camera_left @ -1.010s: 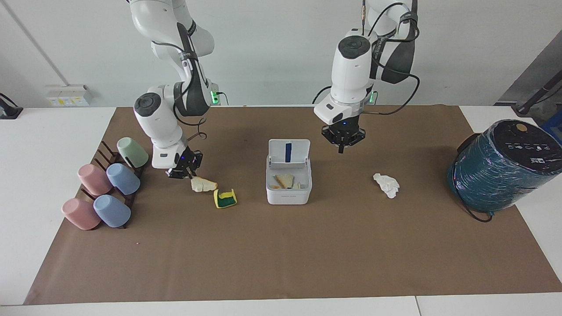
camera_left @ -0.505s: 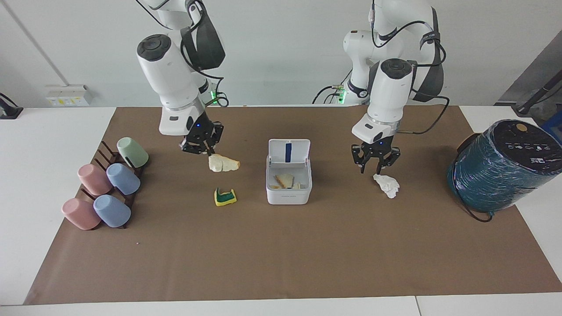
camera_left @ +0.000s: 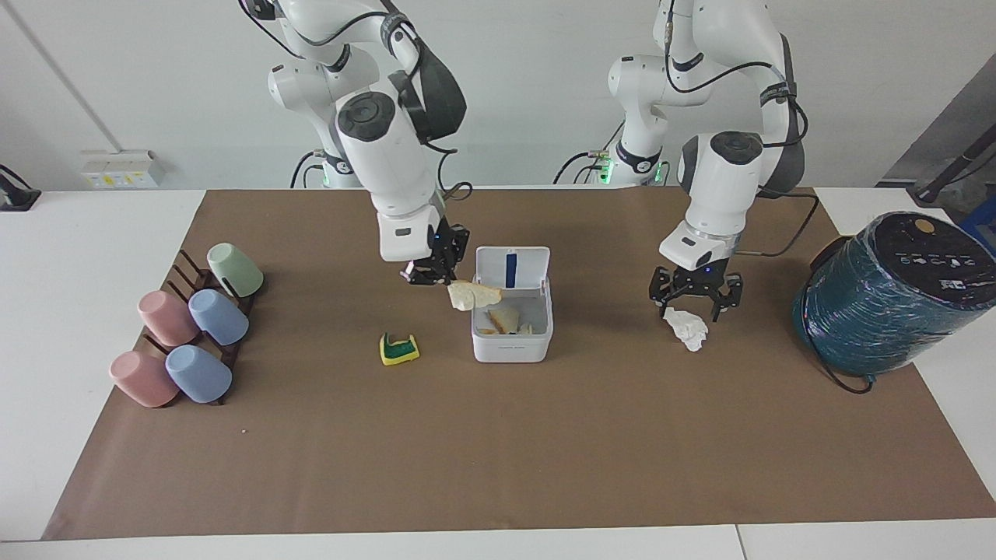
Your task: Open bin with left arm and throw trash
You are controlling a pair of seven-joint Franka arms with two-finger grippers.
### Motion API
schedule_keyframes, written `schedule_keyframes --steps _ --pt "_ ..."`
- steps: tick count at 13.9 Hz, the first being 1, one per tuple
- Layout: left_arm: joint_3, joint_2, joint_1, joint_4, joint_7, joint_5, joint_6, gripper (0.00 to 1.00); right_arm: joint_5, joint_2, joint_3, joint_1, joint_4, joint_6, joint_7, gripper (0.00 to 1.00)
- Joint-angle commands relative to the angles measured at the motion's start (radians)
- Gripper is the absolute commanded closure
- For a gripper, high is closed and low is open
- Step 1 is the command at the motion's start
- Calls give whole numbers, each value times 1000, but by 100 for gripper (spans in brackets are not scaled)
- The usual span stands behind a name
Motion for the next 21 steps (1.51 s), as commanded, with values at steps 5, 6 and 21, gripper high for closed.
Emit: schedule_keyframes --steps 5,6,21 --pt "-9 41 46 -163 2 17 230 0 -43 35 5 59 18 33 78 100" --pt "-9 38 51 -190 0 17 256 0 -54 44 5 64 16 46 89 100" --pt "-9 -31 36 -212 -1 17 262 100 -68 61 5 102 8 86 154 61"
